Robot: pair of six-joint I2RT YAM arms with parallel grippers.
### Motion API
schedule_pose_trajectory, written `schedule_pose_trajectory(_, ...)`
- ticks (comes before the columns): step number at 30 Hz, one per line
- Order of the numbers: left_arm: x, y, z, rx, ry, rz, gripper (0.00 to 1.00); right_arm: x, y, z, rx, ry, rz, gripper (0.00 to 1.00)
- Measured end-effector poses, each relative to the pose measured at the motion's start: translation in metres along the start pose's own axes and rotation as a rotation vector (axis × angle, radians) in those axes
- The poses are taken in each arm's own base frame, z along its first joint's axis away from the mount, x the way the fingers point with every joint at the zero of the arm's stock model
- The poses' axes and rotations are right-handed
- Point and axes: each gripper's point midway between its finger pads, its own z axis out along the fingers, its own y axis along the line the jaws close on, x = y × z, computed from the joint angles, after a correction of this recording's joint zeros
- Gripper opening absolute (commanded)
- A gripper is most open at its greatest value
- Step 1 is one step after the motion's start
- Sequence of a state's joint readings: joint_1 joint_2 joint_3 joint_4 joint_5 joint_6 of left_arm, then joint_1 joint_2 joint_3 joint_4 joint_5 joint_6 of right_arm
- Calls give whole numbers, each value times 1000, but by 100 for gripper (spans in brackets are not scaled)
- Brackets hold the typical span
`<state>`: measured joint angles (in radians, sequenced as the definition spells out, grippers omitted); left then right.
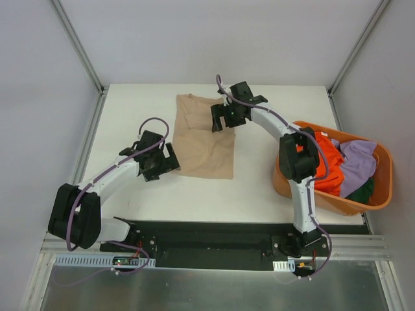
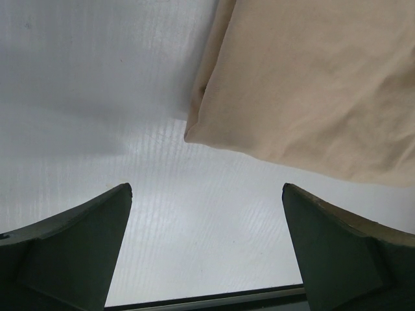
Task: Fold and stack the t-shirts
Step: Fold the folded rectangular tshirt in 1/3 of the way, then grab one side of the 2/3 rectangular tshirt with both arms
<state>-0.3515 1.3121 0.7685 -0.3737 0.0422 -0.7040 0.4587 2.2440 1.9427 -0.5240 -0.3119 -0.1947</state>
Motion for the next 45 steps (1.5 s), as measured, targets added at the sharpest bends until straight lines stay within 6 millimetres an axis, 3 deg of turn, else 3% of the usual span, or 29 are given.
schedule_pose_trajectory(4, 2, 2, 6, -15, 19, -2, 93, 33, 14, -26, 22, 30, -41, 96)
schedule_pose_trajectory(8, 2, 3, 15, -44, 43, -20, 85, 70, 35, -76, 21, -33, -67, 96)
schedule_pose_trajectory(12, -5, 1, 25, -72, 41, -38, 77, 74, 39, -132, 1, -214, -40, 96)
schedule_pose_trajectory(15, -8, 1, 33, -94, 43, -52, 67, 65, 39, -155, -6, -324, -18, 96)
schedule_pose_trajectory(21, -9, 4, 48, -132, 56, -81, 44, 95, 46, -151, -49, -308, 25, 96)
schedule_pose_trajectory(26, -12, 1, 53, -136, 60, -92, 44, 119, 44, -153, -45, -287, 48, 96)
schedule_pose_trajectory(30, -14, -1, 54, -136, 60, -92, 44, 122, 47, -159, -51, -301, 39, 96)
schedule_pose_trajectory(32, -15, -1, 55, -137, 59, -92, 40, 123, 49, -159, -53, -296, 33, 96)
schedule_pose_trajectory(36, -16, -2, 56, -137, 59, -92, 9, 133, 56, -154, -49, -262, -20, 98)
schedule_pose_trajectory(37, -16, -2, 57, -136, 59, -93, 0, 137, 60, -151, -42, -248, -59, 99)
schedule_pose_trajectory(42, -17, -3, 59, -132, 54, -91, 0, 169, 86, -120, -26, -101, -343, 91)
schedule_pose_trajectory(45, -18, -3, 59, -131, 53, -91, 0, 183, 88, -94, -15, 29, -466, 86)
